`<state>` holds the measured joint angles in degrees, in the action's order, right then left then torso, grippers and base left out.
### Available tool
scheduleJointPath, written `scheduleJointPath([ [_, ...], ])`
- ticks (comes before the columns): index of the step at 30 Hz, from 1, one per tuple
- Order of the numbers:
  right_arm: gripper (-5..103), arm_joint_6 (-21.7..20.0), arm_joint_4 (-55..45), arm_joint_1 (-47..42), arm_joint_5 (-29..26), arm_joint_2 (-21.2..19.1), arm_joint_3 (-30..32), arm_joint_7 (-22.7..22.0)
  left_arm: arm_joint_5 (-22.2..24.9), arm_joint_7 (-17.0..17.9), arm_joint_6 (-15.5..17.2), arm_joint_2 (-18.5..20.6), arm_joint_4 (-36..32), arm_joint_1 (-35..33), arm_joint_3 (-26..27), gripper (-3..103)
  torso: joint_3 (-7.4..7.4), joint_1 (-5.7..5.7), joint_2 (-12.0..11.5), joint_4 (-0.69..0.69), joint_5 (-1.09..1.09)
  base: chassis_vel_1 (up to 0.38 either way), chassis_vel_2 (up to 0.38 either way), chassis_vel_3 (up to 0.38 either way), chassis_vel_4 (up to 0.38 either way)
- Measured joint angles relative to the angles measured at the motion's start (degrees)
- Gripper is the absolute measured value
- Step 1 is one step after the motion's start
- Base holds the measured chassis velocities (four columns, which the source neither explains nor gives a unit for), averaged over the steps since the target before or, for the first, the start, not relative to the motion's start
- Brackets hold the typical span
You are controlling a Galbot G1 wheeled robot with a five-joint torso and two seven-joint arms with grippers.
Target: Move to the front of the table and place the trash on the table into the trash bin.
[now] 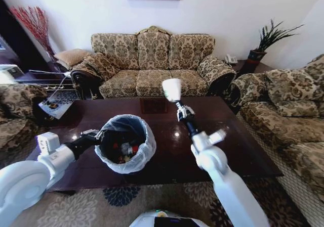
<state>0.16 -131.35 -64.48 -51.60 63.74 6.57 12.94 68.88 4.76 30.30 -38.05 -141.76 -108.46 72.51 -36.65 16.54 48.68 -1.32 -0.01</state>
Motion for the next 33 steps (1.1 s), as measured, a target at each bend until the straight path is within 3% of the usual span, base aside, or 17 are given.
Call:
scheduleJointPath([
  [5,0,-0.57,-0.43,0.14,2.38,-0.52,-5.4,4.44,0.27,0.11,0.26,0.21,-0.34,-0.16,-0.33,4,-0.01,0.01,0.0,-0.03,0.01,0.0,0.0,0.0,0.0],
  [12,-2,-1.44,3.6,2.35,7.44,0.6,-10.75,7.33,0.93,0.08,0.61,0.35,-1.4,-0.53,0.01,4,-0.01,0.02,0.0,-0.03,0.01,0.0,0.0,0.0,0.0],
  [14,8,-1.39,5.43,2.94,9.94,1.32,-12.31,7.59,1.1,0.06,0.82,-0.01,-1.47,-0.74,0.11,4,-0.01,0.02,0.0,-0.01,0.01,0.0,0.0,0.0,0.0],
  [16,8,-1.35,5.8,3.07,10.44,1.53,-12.61,7.57,1.11,0.05,0.87,-0.1,-1.47,-0.78,0.11,4,-0.01,0.02,0.0,-0.02,0.01,0.0,0.0,0.0,0.0],
  [20,29,-1.05,6.92,3.55,11.84,2.29,-13.22,6.87,1.11,-0.02,1.11,-0.67,-1.47,-1.17,0.44,4,-0.01,0.02,-0.01,-0.02,0.01,0.0,0.0,0.0,0.0],
  [22,29,-1.0,6.94,3.58,11.85,2.29,-13.2,6.84,1.11,-0.03,1.13,-0.69,-1.47,-1.22,0.48,4,-0.01,0.02,-0.01,-0.02,0.01,0.0,0.0,0.0,0.0],
  [23,41,-0.76,6.95,3.67,11.86,2.29,-12.96,6.76,1.12,-0.07,1.16,-0.76,-1.49,-1.26,0.53,4,-0.01,0.02,0.0,-0.02,0.01,0.0,0.0,0.0,0.0],
  [25,41,-0.61,6.95,3.67,11.85,2.29,-12.86,6.76,1.12,-0.07,1.16,-0.8,-1.5,-1.26,0.54,4,-0.01,0.02,-0.01,-0.02,0.01,0.0,0.0,0.0,0.0],
  [26,51,-0.1,6.88,3.65,11.79,2.29,-12.45,6.63,1.12,-0.08,1.16,-0.97,-1.52,-1.26,0.55,4,-0.01,0.02,-0.01,-0.02,0.01,0.0,0.0,0.0,0.0],
  [28,51,0.13,6.75,3.58,11.77,2.31,-12.23,6.37,1.12,-0.08,1.17,-1.07,-1.52,-1.26,0.57,4,-0.01,0.02,-0.01,-0.02,0.0,0.0,0.0,0.0,0.0],
  [29,62,0.79,5.87,3.23,11.77,2.48,-11.3,4.99,1.12,-0.05,1.2,-1.27,-1.52,-1.28,0.79,4,-0.02,0.02,-0.01,-0.02,0.01,0.0,0.0,0.0,0.0],
  [33,73,1.43,3.36,1.99,11.68,2.77,-7.77,1.51,1.12,0.48,1.55,-1.97,-1.53,-1.3,1.92,4,-0.01,0.02,-0.01,-0.01,0.0,0.0,0.0,0.0,0.0],
])
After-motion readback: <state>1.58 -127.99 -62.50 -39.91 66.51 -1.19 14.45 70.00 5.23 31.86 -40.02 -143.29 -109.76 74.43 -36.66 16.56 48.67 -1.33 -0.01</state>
